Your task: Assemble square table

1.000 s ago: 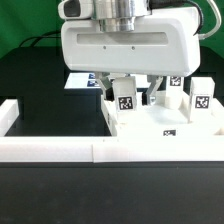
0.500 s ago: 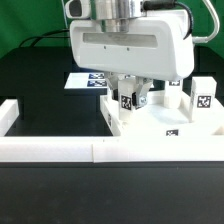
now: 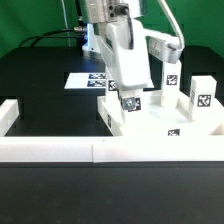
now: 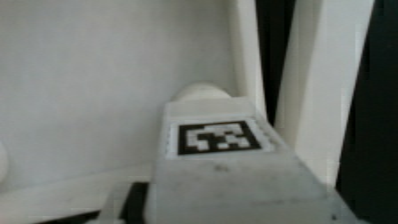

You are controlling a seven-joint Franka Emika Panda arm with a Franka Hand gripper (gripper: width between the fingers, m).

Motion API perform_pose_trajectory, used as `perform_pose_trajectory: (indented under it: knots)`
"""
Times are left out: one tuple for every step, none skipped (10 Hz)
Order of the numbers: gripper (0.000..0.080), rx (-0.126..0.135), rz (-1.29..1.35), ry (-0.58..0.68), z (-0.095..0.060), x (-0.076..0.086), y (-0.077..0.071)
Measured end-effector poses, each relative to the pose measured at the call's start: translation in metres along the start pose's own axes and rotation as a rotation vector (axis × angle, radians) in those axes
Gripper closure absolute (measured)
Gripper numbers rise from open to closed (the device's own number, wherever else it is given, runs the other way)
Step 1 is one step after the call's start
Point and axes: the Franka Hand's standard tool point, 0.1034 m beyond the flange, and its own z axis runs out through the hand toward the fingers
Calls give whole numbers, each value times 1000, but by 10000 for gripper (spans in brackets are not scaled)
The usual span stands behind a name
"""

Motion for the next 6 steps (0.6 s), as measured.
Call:
perform_pose_trajectory:
  knots:
    - [509, 10, 91, -8, 0, 0, -1]
    - [509, 10, 68, -7, 0, 0, -1]
    - [509, 10, 42, -7, 0, 0, -1]
    - [306, 10, 31, -6, 0, -1, -1]
    - [195, 14, -150, 1, 0, -5, -2]
    - [195, 27, -316, 14, -1, -12, -5]
